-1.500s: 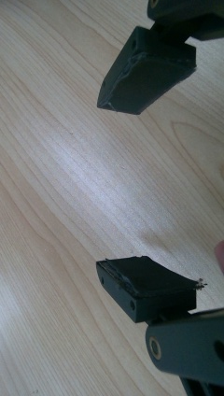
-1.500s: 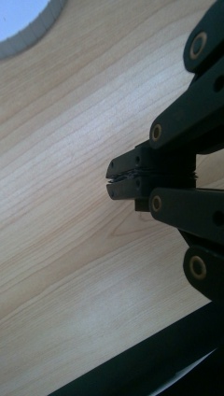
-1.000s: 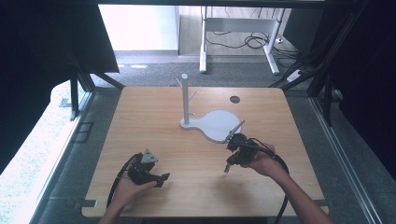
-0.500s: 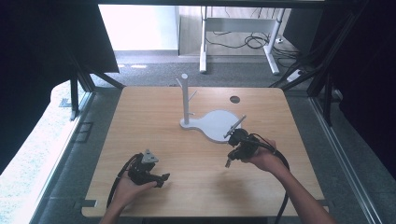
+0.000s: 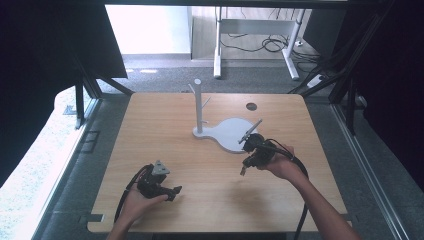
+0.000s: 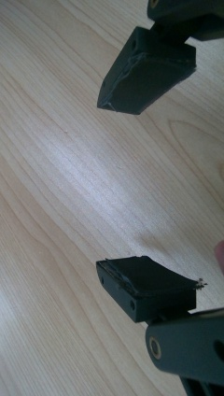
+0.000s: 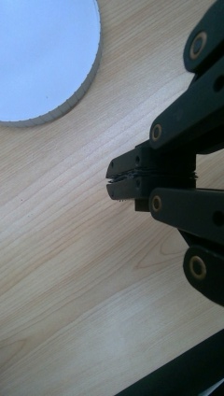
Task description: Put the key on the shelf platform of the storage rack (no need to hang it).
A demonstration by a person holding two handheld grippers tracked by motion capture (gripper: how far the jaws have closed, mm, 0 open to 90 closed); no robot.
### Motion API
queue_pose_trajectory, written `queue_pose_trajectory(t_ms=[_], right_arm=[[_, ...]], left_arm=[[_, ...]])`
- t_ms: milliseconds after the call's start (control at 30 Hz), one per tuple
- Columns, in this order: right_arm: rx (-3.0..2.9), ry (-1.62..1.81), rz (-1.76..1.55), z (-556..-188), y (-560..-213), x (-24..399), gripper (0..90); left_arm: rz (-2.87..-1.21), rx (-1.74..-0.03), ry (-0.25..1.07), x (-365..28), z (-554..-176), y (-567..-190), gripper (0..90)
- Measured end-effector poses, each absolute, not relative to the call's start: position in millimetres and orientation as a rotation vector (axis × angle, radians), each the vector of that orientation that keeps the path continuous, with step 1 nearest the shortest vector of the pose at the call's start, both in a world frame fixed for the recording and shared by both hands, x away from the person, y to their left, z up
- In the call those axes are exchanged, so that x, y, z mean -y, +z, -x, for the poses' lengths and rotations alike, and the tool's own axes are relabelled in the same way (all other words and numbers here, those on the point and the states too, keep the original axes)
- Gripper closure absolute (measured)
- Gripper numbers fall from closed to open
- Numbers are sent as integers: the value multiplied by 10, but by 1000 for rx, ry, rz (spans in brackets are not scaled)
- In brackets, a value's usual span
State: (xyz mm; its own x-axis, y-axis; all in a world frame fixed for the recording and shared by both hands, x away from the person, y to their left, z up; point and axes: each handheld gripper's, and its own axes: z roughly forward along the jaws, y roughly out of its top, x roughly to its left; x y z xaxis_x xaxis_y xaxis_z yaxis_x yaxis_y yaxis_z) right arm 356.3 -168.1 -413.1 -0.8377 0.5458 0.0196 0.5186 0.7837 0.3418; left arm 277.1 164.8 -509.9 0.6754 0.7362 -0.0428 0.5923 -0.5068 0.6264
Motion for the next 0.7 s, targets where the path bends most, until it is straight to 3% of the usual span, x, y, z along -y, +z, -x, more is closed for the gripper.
queue_pose_trajectory(t_ms=[700], right_arm=[[-2870, 528, -904, -3792, -4135, 1616, 893]], left_arm=[[-2272, -1028, 302, -1664, -2776, -5106, 196]])
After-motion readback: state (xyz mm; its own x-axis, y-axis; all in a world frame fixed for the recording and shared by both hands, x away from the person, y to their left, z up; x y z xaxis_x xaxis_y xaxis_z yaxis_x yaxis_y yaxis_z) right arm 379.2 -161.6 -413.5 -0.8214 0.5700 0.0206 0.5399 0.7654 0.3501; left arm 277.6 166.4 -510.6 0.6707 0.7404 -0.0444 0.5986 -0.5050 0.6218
